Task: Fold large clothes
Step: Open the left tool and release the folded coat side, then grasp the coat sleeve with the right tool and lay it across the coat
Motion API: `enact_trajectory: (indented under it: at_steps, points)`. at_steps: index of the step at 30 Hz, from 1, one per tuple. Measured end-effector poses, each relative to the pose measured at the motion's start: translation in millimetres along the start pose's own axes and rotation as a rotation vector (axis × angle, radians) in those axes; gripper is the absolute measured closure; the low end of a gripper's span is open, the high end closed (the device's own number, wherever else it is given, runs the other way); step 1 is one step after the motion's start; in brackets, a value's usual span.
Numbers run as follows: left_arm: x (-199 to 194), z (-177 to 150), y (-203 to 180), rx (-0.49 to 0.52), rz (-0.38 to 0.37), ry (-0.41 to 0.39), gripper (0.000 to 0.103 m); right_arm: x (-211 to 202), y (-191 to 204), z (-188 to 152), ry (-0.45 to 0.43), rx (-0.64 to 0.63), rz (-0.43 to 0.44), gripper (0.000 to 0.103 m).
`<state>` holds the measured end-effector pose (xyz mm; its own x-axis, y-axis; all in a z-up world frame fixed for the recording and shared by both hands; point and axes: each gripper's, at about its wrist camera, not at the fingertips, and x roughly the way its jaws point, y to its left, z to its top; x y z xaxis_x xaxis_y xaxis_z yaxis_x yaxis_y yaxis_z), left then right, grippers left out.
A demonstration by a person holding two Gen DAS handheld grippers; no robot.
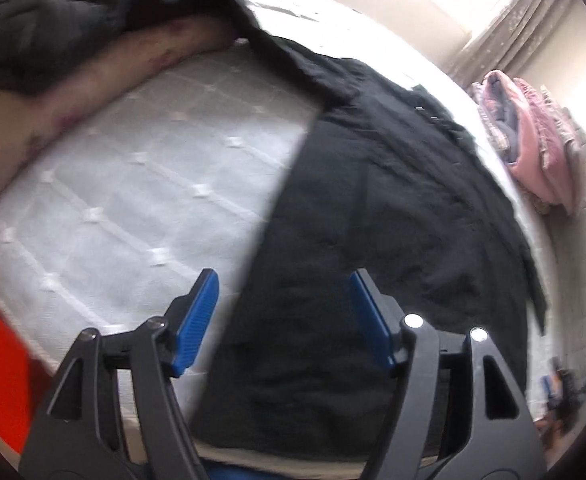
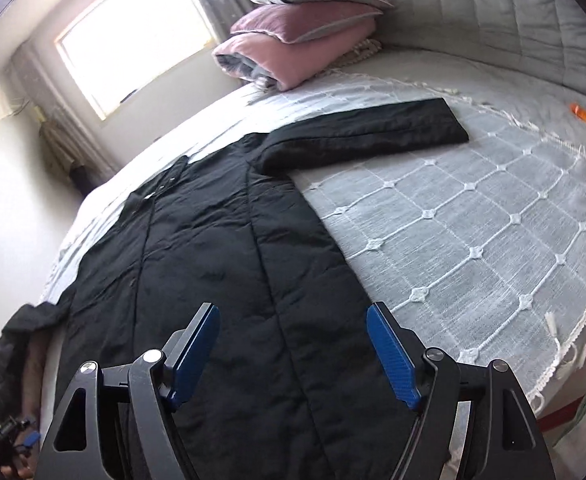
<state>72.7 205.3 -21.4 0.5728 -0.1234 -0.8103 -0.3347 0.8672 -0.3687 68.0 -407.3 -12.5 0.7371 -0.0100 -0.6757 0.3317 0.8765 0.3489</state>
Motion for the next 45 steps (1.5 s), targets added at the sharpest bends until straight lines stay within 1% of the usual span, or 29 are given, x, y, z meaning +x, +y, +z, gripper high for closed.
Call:
enact_trajectory:
  at_steps: [3, 4, 6, 8, 10, 11, 12, 14, 17, 18, 21, 22, 24, 25, 26, 28, 29, 30, 31, 33, 34, 37, 38, 40, 43, 45]
  points:
    - [16.0, 11.6, -38.2, 0.015, -0.016, 0.019, 0.034, 11.9, -1.9, 6.7, 0.013, 0.028, -0.015, 0.026]
    - [22.4, 14.4, -53.3, 0.033, -0.019, 0.022, 0.034, 16.3, -2.5, 9.7, 0.02, 0.039, -0.007, 0.026]
    - [42.6, 20.1, -88.7, 0.074, -0.031, 0.064, 0.034, 28.4, -4.8, 20.0, 0.037, 0.063, 0.023, 0.026]
    - [59.0, 23.6, -114.3, 0.082, -0.056, 0.097, 0.034, 38.4, -10.7, 29.1, 0.044, 0.092, 0.035, 0.026]
    - [73.8, 27.8, -145.6, 0.114, -0.088, 0.095, 0.034, 55.5, -25.3, 43.2, 0.058, 0.158, 0.047, 0.026]
    - [79.3, 29.0, -156.8, 0.136, -0.087, 0.09, 0.034, 62.7, -32.0, 49.1, 0.065, 0.185, 0.05, 0.026]
    - [89.3, 30.8, -171.8, 0.173, -0.072, 0.091, 0.034, 70.8, -39.9, 55.9, 0.071, 0.212, 0.052, 0.026]
    - [106.6, 32.9, -189.6, 0.215, -0.033, 0.094, 0.034, 87.8, -58.1, 72.5, 0.075, 0.262, 0.041, 0.026]
    - [125.4, 32.0, -197.7, 0.234, 0.023, 0.059, 0.034, 112.0, -90.6, 100.6, 0.073, 0.359, 0.028, 0.026]
    - [131.6, 30.5, -195.1, 0.243, 0.034, 0.062, 0.034, 122.3, -105.1, 112.4, 0.071, 0.406, 0.027, 0.026]
    - [151.0, 29.3, -180.5, 0.231, 0.037, 0.13, 0.034, 147.2, -138.0, 140.2, 0.06, 0.505, 0.013, 0.026]
    - [154.4, 30.7, -173.3, 0.204, 0.035, 0.13, 0.034, 153.7, -145.9, 146.2, 0.057, 0.527, 0.013, 0.026]
    - [155.4, 32.6, -169.4, 0.175, 0.031, 0.106, 0.034, 171.3, -168.4, 159.3, 0.038, 0.613, 0.012, 0.026]
    - [155.9, 33.0, -168.8, 0.17, 0.031, 0.1, 0.034, 176.0, -176.7, 164.8, 0.006, 0.649, 0.018, 0.027]
    - [156.9, 32.5, -170.6, 0.176, 0.036, 0.099, 0.034, 179.0, -182.2, 172.6, -0.026, 0.668, 0.001, 0.027]
    - [158.1, 29.0, -175.9, 0.203, 0.039, 0.088, 0.034, 183.7, -186.2, 186.0, -0.041, 0.658, -0.038, 0.029]
    - [158.8, 26.0, -179.5, 0.225, 0.044, 0.084, 0.034, 189.3, -188.6, 194.6, -0.041, 0.653, -0.055, 0.031]
    - [159.9, 24.4, -181.7, 0.241, 0.053, 0.082, 0.034, 191.1, -189.9, 197.4, -0.046, 0.655, -0.062, 0.043]
    - [160.5, 21.1, -184.6, 0.265, 0.069, 0.077, 0.034, 193.7, -194.3, 202.0, -0.061, 0.669, -0.084, 0.067]
    - [161.8, 18.6, -187.4, 0.29, 0.085, 0.069, 0.034, 200.5, -197.7, 203.2, -0.061, 0.68, -0.133, 0.09]
    - [163.4, 19.9, -189.3, 0.294, 0.088, 0.069, 0.034, 203.8, -197.9, 205.3, -0.051, 0.663, -0.154, 0.093]
    - [162.4, 18.7, -188.5, 0.291, 0.082, 0.068, 0.034, 197.4, -184.6, 218.5, -0.046, 0.565, -0.234, 0.095]
    - [162.1, 18.6, -188.5, 0.288, 0.077, 0.07, 0.034, 188.8, -180.0, 226.7, -0.066, 0.534, -0.265, 0.095]
    - [162.6, 19.5, -188.6, 0.288, 0.073, 0.073, 0.034, 175.3, -173.2, 238.3, -0.11, 0.499, -0.29, 0.095]
    - [162.9, 21.1, -187.4, 0.282, 0.059, 0.082, 0.034, 171.0, -151.3, 250.2, -0.123, 0.426, -0.358, 0.095]
    - [160.6, 23.0, -182.7, 0.261, 0.04, 0.089, 0.034, 166.9, -135.9, 253.5, -0.145, 0.388, -0.384, 0.095]
